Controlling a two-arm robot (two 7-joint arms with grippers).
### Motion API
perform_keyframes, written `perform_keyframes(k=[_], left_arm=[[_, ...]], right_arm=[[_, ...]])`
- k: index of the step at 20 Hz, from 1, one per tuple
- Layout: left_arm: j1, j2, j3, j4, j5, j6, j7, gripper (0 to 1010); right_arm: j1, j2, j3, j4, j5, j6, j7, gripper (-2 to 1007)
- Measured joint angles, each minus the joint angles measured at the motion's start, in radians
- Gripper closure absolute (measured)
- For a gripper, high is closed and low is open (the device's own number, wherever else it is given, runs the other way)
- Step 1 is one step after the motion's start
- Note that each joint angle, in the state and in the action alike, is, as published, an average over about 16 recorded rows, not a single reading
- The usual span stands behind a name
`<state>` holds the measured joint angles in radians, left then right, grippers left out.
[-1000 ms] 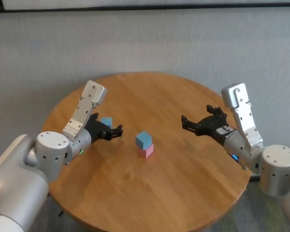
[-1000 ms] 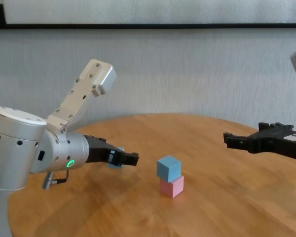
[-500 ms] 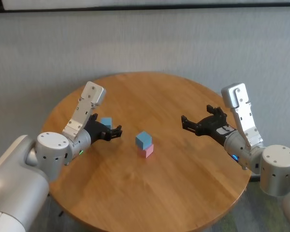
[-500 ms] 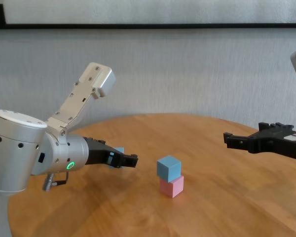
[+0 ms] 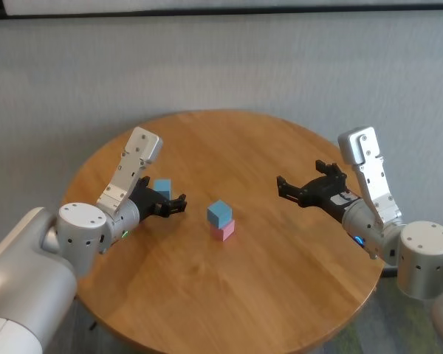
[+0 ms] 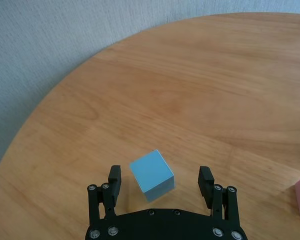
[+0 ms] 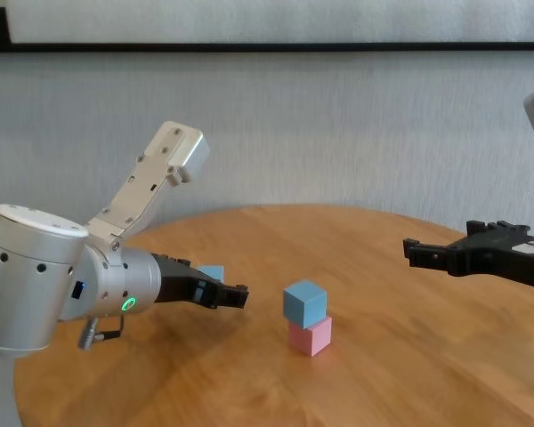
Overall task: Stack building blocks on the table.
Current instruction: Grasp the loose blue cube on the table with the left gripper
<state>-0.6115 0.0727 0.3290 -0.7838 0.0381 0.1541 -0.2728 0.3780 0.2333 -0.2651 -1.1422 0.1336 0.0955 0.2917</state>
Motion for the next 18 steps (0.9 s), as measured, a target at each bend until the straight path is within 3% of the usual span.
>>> perform_keyframes(k=[18], left_arm=[[-0.027, -0.011, -0.011, 0.071, 0.003, -0.035, 0.007, 10]], right_arm=[[0.000, 0.000, 0.000, 0.000, 0.000, 0.000, 0.000, -1]])
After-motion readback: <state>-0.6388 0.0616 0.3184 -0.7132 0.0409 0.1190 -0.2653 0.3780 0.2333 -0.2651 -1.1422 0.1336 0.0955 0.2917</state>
